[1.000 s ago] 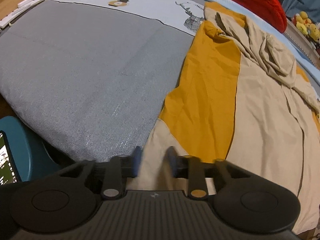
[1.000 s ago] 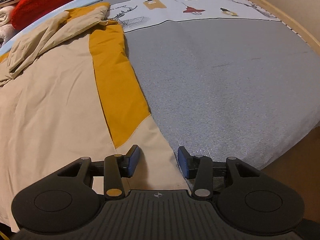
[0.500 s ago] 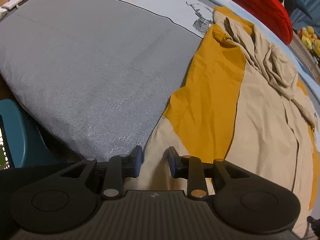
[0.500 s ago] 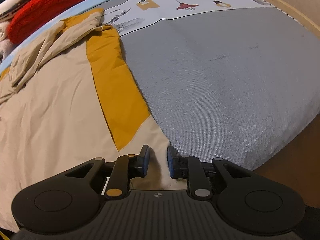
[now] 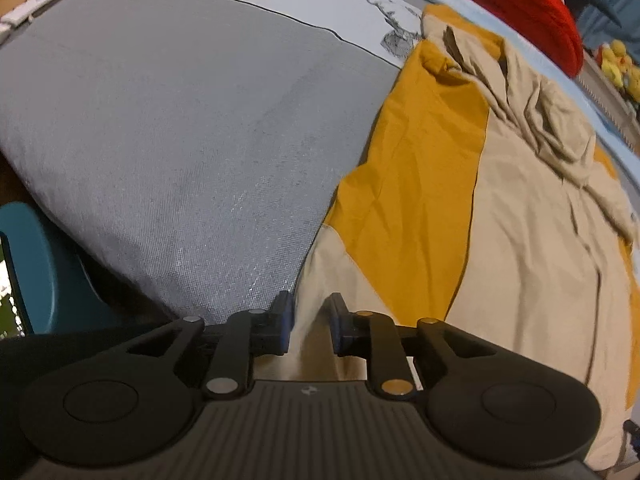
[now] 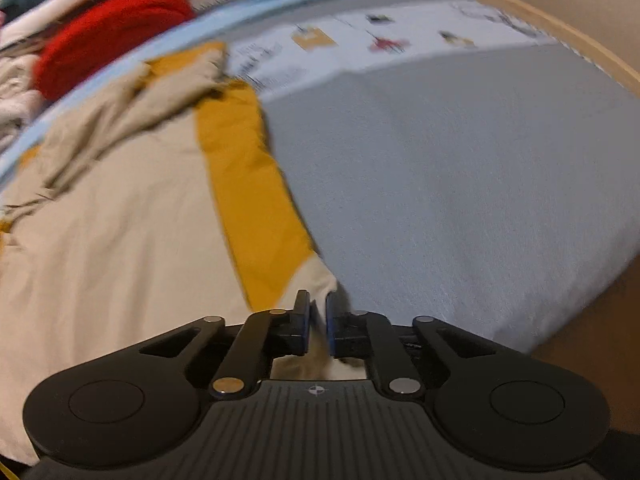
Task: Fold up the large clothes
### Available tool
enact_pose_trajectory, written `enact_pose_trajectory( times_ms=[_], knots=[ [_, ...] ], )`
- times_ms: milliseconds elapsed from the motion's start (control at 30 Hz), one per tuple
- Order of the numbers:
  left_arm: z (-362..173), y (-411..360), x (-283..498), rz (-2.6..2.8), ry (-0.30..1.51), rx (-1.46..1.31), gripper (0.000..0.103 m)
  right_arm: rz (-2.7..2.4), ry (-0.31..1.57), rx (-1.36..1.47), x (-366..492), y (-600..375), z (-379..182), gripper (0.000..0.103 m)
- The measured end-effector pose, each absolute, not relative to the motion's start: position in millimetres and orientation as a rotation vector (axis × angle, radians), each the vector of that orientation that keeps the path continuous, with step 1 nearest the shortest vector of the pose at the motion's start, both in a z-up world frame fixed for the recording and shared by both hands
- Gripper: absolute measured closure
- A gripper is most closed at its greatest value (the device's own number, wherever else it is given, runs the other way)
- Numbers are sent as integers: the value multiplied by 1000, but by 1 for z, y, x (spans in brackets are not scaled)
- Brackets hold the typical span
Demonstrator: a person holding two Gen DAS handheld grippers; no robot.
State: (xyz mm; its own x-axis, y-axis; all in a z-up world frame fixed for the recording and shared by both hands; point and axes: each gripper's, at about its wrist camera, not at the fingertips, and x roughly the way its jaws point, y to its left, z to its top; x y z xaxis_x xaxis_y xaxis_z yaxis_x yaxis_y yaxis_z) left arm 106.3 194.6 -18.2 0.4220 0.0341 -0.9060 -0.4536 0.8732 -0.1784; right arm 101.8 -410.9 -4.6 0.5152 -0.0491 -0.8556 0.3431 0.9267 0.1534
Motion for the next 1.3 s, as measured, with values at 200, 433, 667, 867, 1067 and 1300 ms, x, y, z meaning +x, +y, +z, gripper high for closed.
enact_pose_trajectory(
  times_ms=[200, 433, 667, 867, 1067, 1300],
  knots=[
    [-20, 187, 108, 310, 1098, -378, 80, -230, 1040, 260, 105, -403, -13, 69],
    [-8, 181, 103, 288, 1056, -333, 100, -179, 1013, 201, 102, -389, -6, 99],
    [51, 170, 85, 168, 903, -325, 101, -116, 864, 291, 88, -394, 44, 101],
    [108, 166, 65, 31, 802, -320, 102, 7, 718, 345, 67, -402, 111, 102],
    [154, 180, 31, -74, 768, -357, 103, 71, 660, 410, 35, -425, 159, 102],
    [199, 211, -32, -157, 804, -425, 103, 143, 598, 424, -42, -444, 201, 102]
  ],
)
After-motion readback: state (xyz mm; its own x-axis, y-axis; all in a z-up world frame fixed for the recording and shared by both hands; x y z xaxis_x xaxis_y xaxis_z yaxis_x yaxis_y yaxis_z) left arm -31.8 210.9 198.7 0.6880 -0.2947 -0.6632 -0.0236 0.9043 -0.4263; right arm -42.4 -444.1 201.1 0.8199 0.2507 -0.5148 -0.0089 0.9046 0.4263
